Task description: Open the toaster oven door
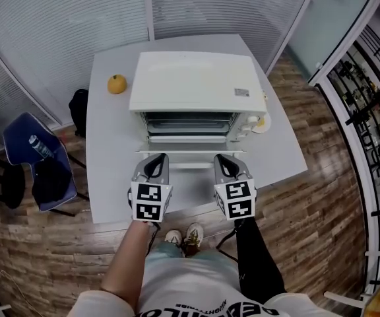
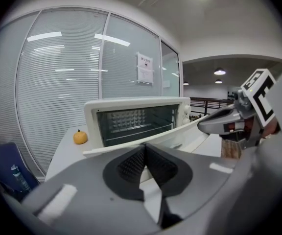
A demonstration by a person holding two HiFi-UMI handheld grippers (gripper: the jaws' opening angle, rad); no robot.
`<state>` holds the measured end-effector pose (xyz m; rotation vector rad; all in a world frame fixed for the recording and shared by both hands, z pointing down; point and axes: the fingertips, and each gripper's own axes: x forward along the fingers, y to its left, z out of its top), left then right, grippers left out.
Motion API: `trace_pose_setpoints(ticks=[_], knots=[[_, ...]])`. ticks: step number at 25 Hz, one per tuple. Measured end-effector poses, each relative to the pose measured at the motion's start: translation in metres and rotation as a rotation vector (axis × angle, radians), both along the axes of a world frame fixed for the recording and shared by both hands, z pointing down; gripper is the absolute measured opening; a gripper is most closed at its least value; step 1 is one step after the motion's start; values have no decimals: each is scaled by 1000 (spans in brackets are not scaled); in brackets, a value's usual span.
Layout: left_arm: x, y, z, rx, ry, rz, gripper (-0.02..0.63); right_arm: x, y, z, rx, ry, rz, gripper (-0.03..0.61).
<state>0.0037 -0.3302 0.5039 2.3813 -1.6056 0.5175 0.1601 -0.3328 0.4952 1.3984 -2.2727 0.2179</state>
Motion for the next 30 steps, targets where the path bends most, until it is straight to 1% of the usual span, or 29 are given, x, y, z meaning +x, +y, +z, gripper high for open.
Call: trace_pose_setpoints(ticks=[11, 19, 24, 30], knots=[[6, 38, 42, -60, 12, 33, 57, 4, 39, 42, -59, 28, 36, 3], [7, 62, 80, -98, 39, 23, 57, 8, 63, 80, -115, 22, 53, 3], [7, 73, 110, -147, 66, 0, 57, 15, 74, 106, -153, -16, 85, 3], [5, 77, 133, -175, 112, -33, 58, 18, 77, 127, -194, -80, 122, 3]])
